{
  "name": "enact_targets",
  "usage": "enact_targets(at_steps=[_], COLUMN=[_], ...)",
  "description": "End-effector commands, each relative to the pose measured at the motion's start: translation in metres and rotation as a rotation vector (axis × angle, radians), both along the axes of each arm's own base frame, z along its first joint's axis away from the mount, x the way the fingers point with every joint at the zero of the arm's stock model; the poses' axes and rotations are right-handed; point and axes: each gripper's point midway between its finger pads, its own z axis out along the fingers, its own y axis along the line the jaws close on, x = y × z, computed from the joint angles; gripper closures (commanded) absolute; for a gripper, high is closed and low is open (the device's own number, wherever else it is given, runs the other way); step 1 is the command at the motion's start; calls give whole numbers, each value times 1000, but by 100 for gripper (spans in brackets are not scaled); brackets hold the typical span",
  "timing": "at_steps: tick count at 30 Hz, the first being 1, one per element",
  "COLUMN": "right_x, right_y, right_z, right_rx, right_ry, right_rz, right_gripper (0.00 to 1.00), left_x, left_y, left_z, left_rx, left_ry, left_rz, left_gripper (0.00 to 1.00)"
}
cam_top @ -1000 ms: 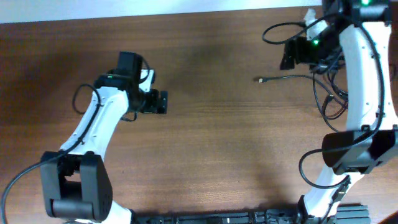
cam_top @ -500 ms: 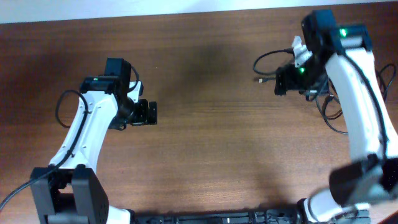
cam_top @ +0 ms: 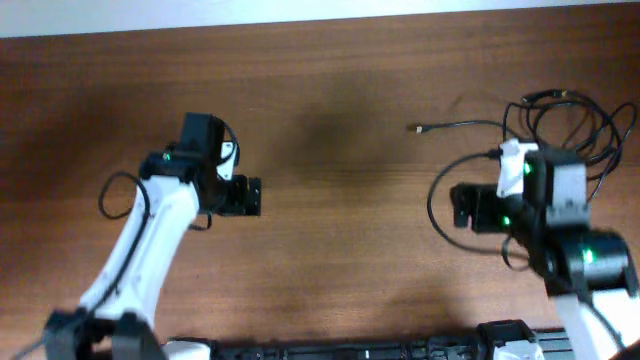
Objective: Untangle cables
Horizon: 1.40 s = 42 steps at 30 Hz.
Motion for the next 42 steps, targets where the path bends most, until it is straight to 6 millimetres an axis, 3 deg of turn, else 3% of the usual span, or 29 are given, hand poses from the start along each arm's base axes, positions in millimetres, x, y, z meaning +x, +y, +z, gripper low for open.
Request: enact_targets(at_steps=[1, 8, 12, 15, 25, 31, 37, 42], right_x=[-12, -23, -21, -19, -11, -3, 3, 4], right_y=[-3, -6, -6, -6, -5, -5, -5, -5], right_z=[8, 20, 17, 14, -6, -31, -70, -75], right_rx=[-2, -10, -11, -11, -16, -22, -30, -31], right_ry=[-103, -177, -161, -147, -54, 61, 236, 259], right_rz=[-12, -22, -22, -22, -21, -20, -18, -18], right_gripper=[1, 1, 1, 1, 1, 1, 1, 1], left_x=[-8, -26, -37, -41, -41, -41, -41, -41], left_y=[6, 5, 11, 11, 11, 11, 11, 11], left_z=[21, 76, 103, 113, 113, 113, 113, 113], left_rx=[60, -11, -27, -38, -39, -39, -39, -39], left_ry=[-180, -599, -729, -769, -771, -771, -771, -771], left_rz=[27, 11, 29, 32, 32, 32, 31, 32], left_gripper=[1, 1, 1, 1, 1, 1, 1, 1])
